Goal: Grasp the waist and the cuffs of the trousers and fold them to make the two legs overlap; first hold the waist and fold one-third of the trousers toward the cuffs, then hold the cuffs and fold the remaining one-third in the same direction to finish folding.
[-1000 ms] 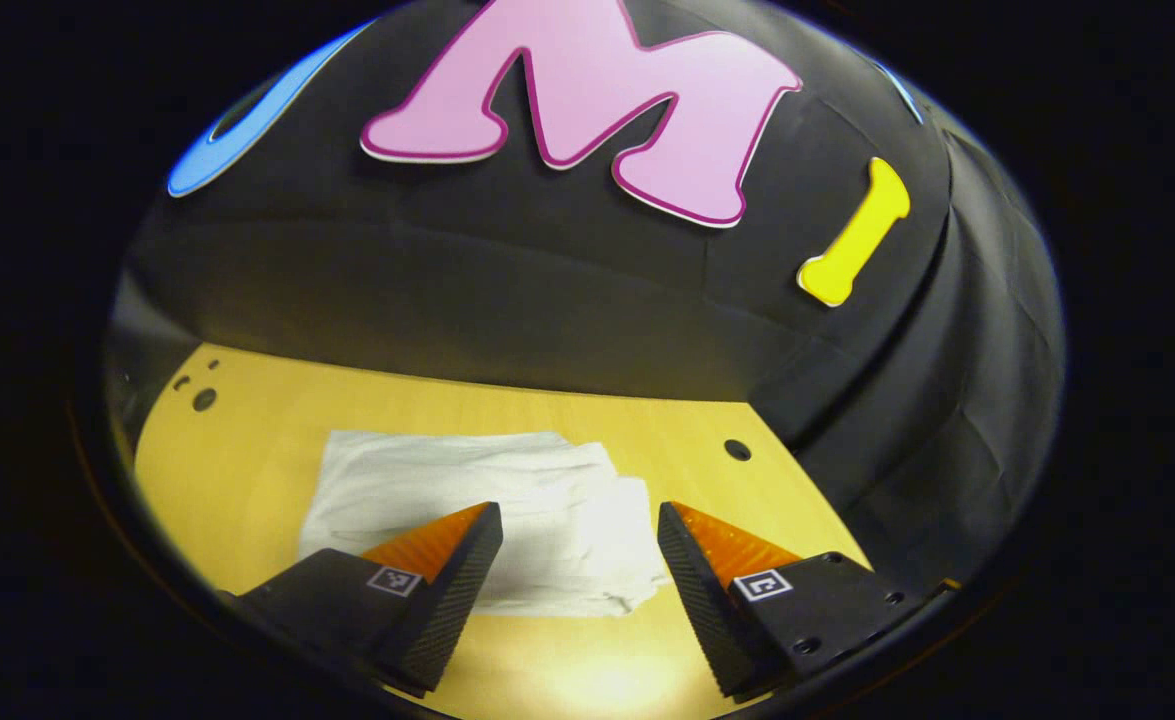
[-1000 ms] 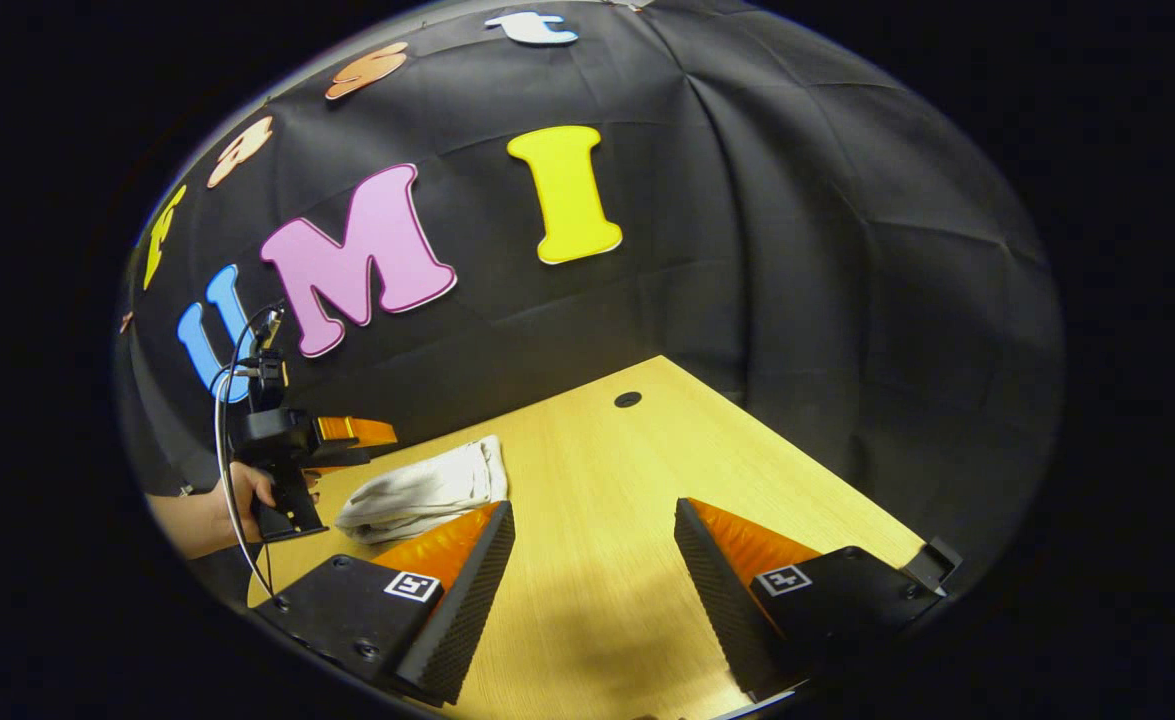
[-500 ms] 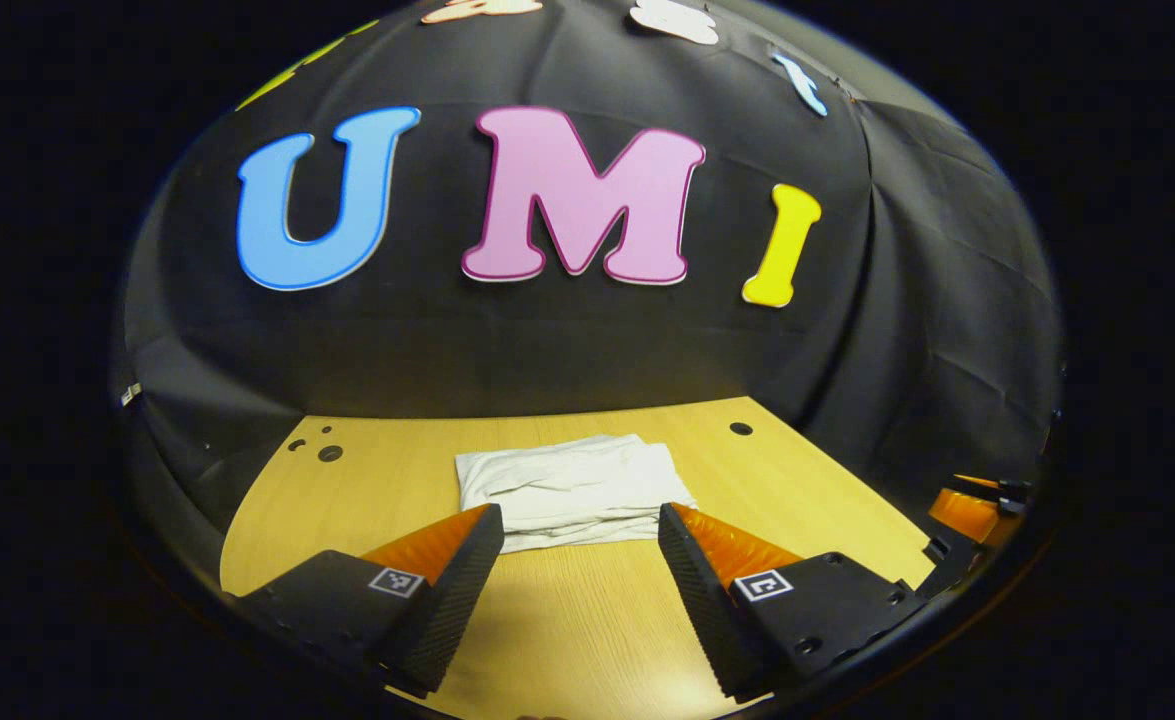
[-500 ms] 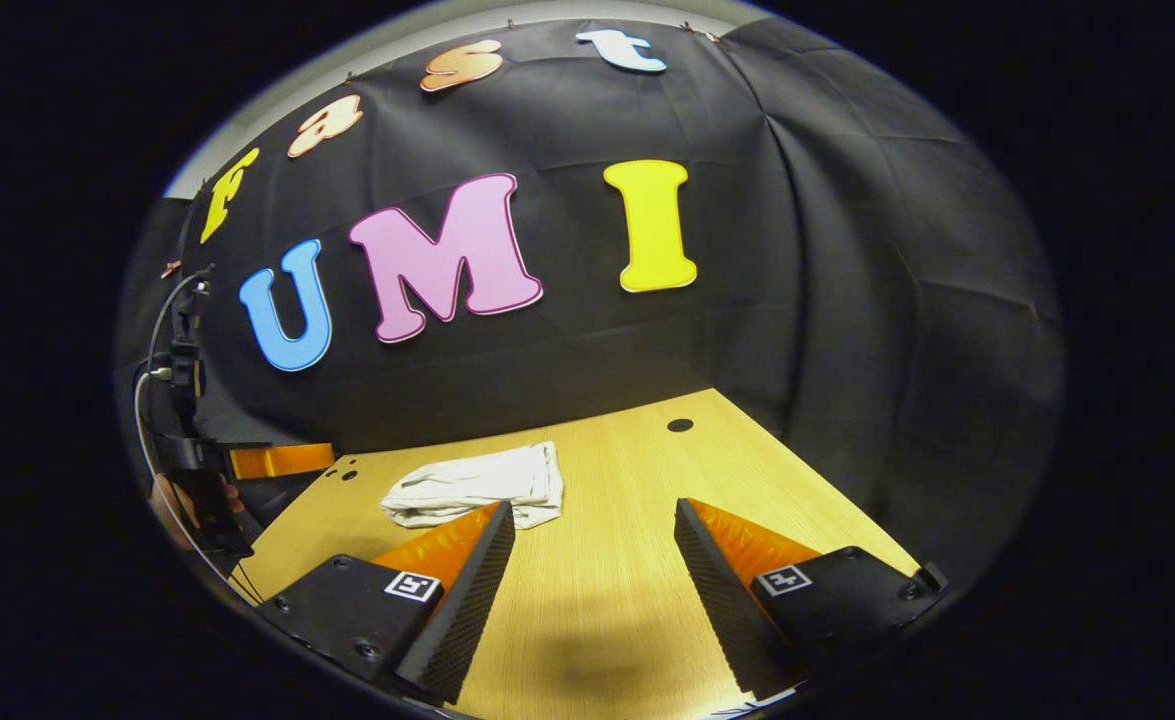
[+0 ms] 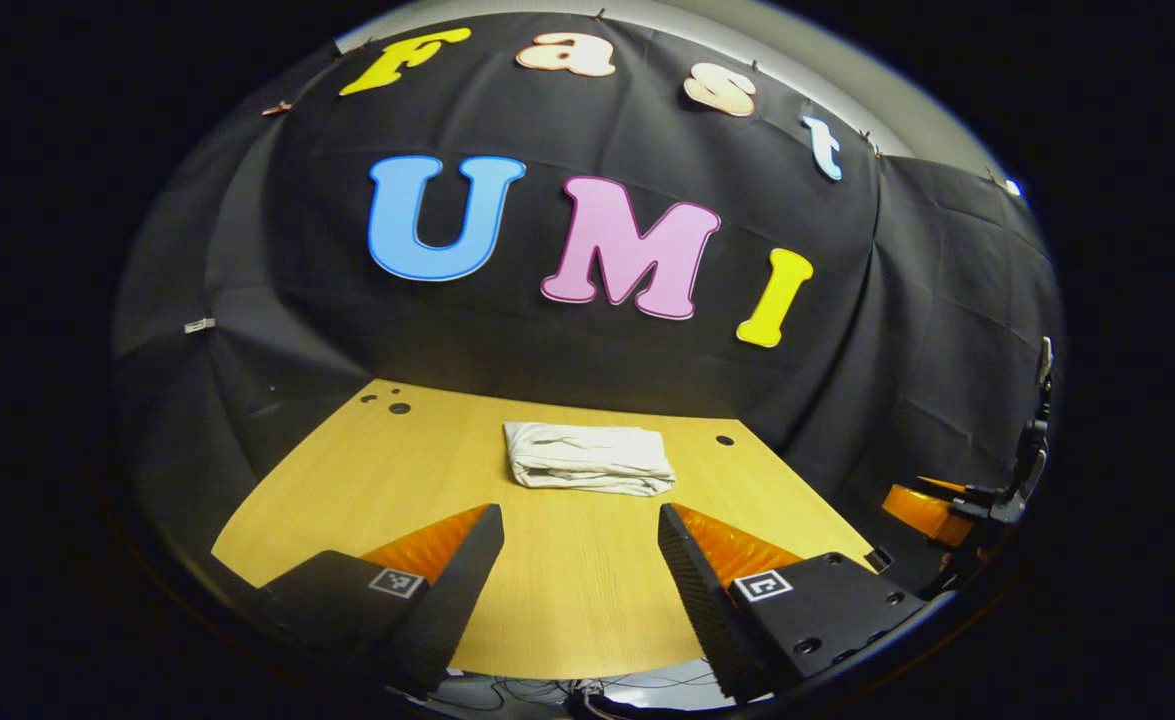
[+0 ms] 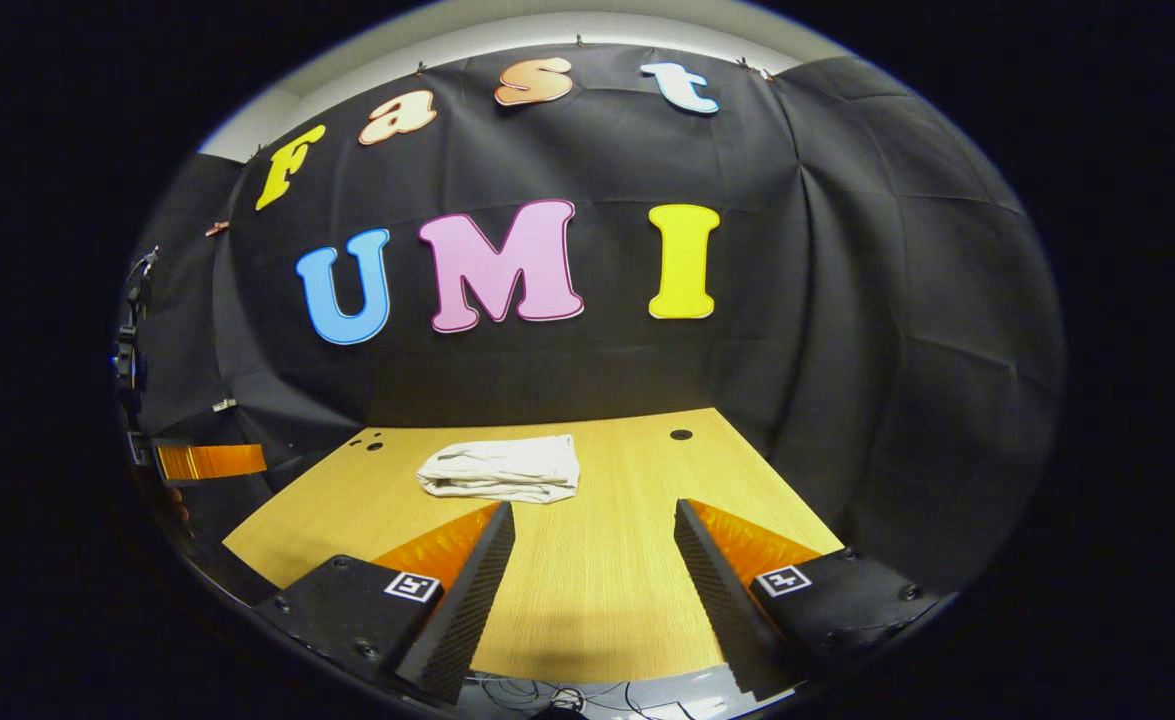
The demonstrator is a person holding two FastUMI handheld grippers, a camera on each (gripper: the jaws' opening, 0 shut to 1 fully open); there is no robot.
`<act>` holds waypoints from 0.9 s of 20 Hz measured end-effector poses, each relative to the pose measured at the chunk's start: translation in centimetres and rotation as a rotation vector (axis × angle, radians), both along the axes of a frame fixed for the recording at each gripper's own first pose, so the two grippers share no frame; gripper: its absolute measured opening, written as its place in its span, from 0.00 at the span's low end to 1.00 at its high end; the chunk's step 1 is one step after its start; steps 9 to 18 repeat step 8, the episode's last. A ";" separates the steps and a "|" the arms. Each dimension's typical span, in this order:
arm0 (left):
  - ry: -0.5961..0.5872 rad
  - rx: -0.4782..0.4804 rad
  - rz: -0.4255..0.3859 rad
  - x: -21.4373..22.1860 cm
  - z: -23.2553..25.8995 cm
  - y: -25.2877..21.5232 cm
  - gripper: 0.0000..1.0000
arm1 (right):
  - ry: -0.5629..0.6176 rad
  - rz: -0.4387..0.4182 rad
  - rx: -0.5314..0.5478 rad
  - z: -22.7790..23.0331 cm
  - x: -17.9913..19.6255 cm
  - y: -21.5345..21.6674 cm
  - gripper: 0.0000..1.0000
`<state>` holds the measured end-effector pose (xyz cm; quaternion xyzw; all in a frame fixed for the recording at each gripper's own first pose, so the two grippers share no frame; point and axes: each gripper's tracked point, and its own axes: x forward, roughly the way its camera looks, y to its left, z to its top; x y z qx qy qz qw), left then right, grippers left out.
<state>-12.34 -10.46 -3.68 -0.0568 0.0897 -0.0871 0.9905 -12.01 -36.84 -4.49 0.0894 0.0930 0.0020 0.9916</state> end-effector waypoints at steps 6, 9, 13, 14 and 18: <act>-0.026 0.012 0.027 -4.4 -1.0 3.6 0.97 | -0.010 0.033 0.015 1.0 -2.6 2.5 0.98; -0.041 -0.003 0.017 -5.2 -0.8 4.0 0.96 | -0.020 0.038 0.003 1.4 -2.8 3.0 0.98; -0.041 -0.003 0.017 -5.2 -0.8 4.0 0.96 | -0.020 0.038 0.003 1.4 -2.8 3.0 0.98; -0.041 -0.003 0.017 -5.2 -0.8 4.0 0.96 | -0.020 0.038 0.003 1.4 -2.8 3.0 0.98; -0.041 -0.003 0.017 -5.2 -0.8 4.0 0.96 | -0.020 0.038 0.003 1.4 -2.8 3.0 0.98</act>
